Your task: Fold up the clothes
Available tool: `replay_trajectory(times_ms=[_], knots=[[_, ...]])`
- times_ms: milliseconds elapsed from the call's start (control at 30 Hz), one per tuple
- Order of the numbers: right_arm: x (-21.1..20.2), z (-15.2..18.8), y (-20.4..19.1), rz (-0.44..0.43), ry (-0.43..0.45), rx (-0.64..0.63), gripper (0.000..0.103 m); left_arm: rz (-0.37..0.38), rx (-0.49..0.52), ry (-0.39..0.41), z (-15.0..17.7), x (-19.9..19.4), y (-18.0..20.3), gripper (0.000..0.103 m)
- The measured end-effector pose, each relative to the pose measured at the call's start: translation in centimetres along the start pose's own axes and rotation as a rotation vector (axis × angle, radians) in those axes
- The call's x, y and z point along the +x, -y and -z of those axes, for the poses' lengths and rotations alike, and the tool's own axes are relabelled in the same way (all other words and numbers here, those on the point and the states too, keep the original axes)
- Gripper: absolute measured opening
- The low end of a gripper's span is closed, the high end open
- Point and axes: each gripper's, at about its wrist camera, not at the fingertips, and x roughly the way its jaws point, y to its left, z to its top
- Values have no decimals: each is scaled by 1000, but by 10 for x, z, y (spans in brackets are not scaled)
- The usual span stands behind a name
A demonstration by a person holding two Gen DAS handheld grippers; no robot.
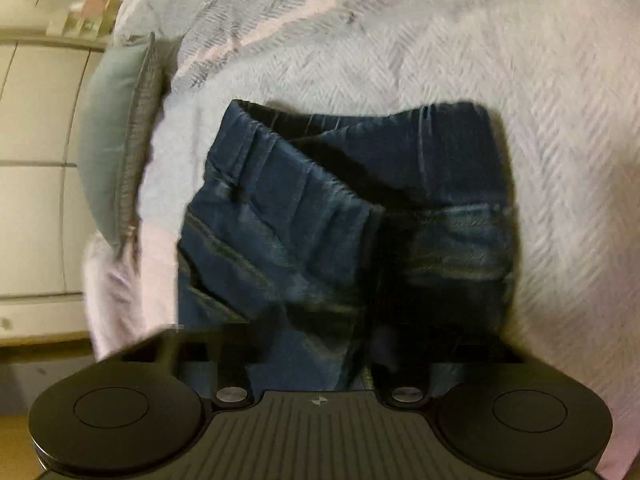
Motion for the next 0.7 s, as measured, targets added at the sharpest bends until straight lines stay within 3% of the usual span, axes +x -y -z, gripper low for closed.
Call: replay_trajectory(times_ms=[200,333,433,533,600,667,700], knots=[[-64,6,-45,-7,58,-321,13,139,-69,118,0,-67,-21,0],[-96,-8,-98,-111,85,-404,11,167,-34,203,-8,-135,-16,0],[-108,-20,-141,-209,100,-430,10,180,20,253,-41,-159,5,1],[-120,-33,-184,-308,116,-455,10,177,124,262,-101,-144,53,1],[-94,-53,-219,-308,142,-385,11,177,209,281,-145,-124,97,5],[-67,-69,-247,-281,175,-331,23,136,230,264,-167,-109,126,7],[-56,-76,-259,-258,199,-310,43,115,244,247,-173,-102,139,12]])
